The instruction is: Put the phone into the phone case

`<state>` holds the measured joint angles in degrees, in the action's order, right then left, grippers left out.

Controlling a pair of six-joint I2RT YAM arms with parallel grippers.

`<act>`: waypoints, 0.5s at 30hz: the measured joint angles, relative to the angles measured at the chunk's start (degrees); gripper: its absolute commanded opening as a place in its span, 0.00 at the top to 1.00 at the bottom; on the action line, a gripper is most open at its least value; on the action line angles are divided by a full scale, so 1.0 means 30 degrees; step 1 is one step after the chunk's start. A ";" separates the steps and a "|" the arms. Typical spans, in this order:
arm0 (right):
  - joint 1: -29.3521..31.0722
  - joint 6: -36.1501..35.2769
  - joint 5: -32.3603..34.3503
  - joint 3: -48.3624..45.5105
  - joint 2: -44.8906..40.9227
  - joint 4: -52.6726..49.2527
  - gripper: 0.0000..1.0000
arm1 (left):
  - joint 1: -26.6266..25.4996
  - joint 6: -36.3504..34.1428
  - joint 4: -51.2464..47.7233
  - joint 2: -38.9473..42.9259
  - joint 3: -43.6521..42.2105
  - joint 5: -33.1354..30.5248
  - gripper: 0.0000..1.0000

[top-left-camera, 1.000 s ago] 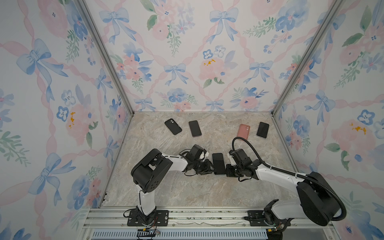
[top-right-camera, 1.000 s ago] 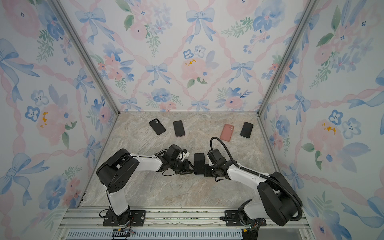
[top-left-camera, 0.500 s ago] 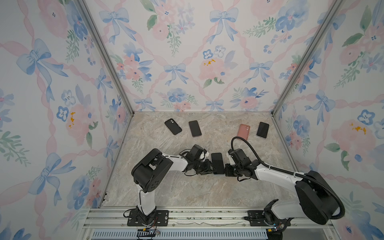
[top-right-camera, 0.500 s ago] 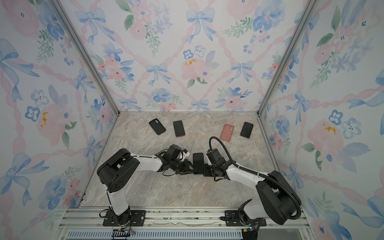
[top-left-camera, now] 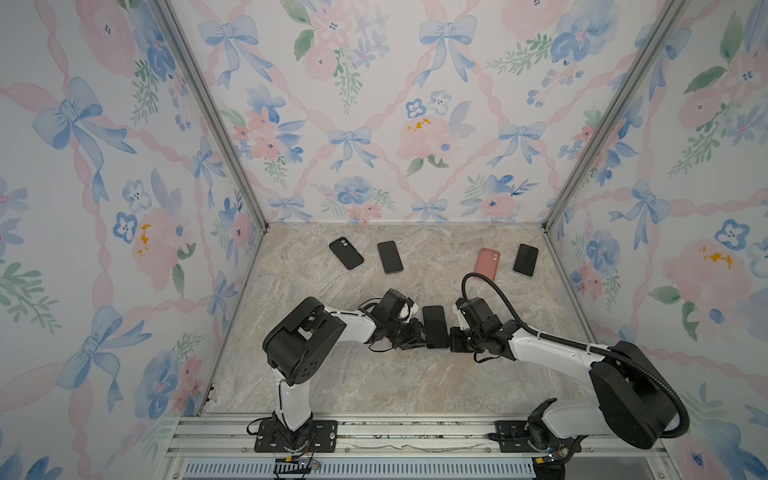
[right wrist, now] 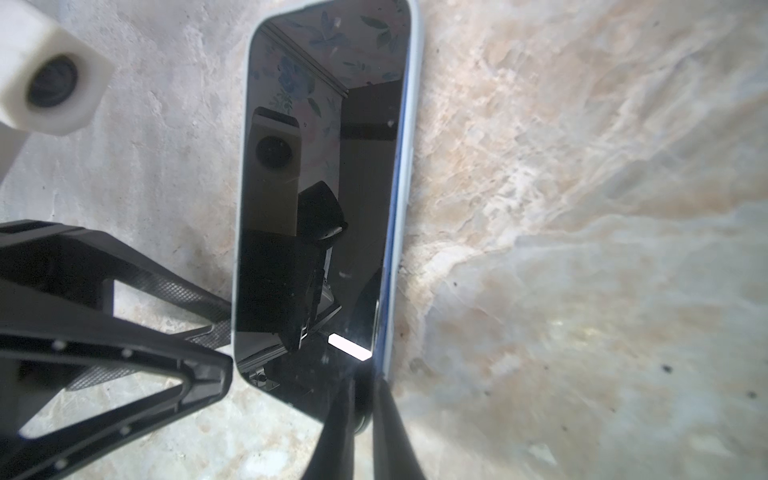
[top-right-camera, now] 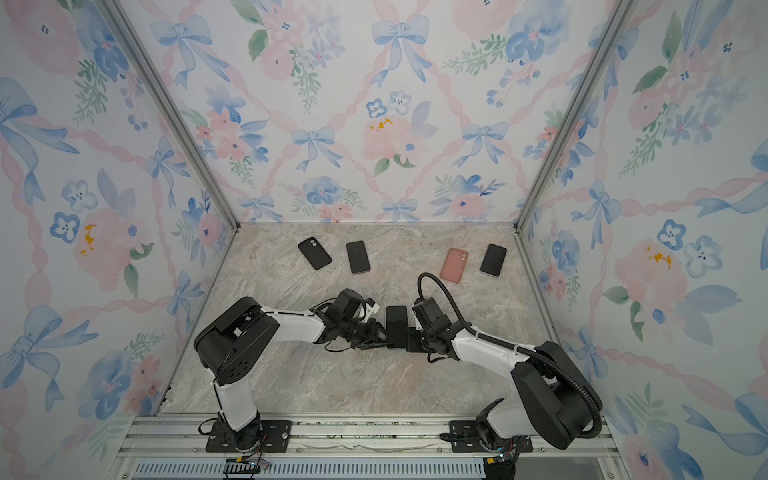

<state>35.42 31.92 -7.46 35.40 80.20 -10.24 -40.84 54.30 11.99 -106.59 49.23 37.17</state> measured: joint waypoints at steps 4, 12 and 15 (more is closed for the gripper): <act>0.0102 0.0000 -0.0073 -0.0306 -0.0066 0.0495 0.81 | 0.0007 0.0000 -0.0007 0.0000 -0.0007 -0.0015 0.62; -0.0022 0.0015 -0.0386 -0.0648 -0.0204 0.1013 0.81 | 0.0022 -0.0007 -0.0022 -0.0007 -0.0007 -0.0015 0.62; -0.0058 -0.0007 -0.0488 -0.0765 -0.0306 0.1122 0.85 | 0.0051 -0.0007 -0.0022 -0.0007 -0.0007 -0.0015 0.62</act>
<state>35.24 31.90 -8.93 33.10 79.29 -6.87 -40.69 54.28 11.92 -106.61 49.21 37.12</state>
